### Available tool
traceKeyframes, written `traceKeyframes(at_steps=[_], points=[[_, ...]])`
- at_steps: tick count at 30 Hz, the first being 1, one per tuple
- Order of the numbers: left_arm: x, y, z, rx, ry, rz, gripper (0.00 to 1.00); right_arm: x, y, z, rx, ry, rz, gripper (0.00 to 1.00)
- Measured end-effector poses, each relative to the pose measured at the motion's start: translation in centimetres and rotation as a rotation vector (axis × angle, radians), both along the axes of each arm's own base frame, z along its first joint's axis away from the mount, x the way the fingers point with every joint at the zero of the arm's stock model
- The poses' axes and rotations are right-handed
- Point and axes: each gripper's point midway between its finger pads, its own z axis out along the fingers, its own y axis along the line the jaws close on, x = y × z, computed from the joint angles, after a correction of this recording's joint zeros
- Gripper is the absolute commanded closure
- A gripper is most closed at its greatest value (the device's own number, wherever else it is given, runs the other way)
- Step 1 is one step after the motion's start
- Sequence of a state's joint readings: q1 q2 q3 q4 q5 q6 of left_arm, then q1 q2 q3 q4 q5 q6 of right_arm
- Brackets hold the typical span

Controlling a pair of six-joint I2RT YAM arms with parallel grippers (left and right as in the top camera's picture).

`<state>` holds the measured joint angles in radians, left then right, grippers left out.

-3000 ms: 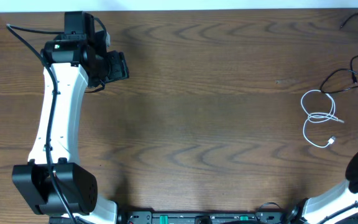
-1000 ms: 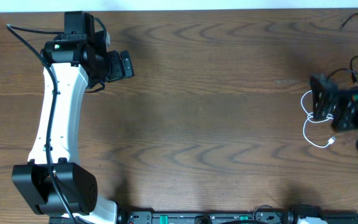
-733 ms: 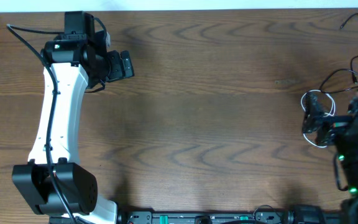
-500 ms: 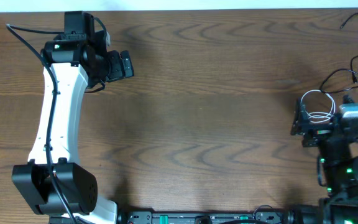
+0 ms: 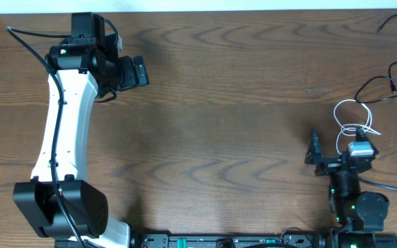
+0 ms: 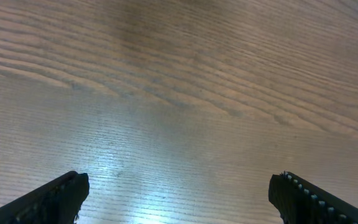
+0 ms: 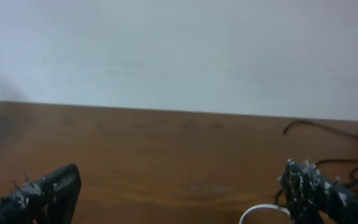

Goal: Untangle cables

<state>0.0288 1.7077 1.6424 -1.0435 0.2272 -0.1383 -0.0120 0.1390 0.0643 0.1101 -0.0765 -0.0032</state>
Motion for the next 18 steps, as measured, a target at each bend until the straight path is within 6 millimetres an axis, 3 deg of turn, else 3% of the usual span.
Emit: traceKeyframes(at_steps=[5,12,18], points=[[0.0,0.0,0.0,0.000,0.000,0.000,0.02,-0.3,0.6,-1.0,0.003,-0.006,0.002,0.01],[0.0,0.0,0.0,0.000,0.000,0.000,0.02,-0.6,0.6,-4.7,0.007,0.129,-0.006,0.01],[0.0,0.0,0.0,0.000,0.000,0.000,0.03,-0.7,0.8,-4.4,0.019,0.115,0.002,0.01]])
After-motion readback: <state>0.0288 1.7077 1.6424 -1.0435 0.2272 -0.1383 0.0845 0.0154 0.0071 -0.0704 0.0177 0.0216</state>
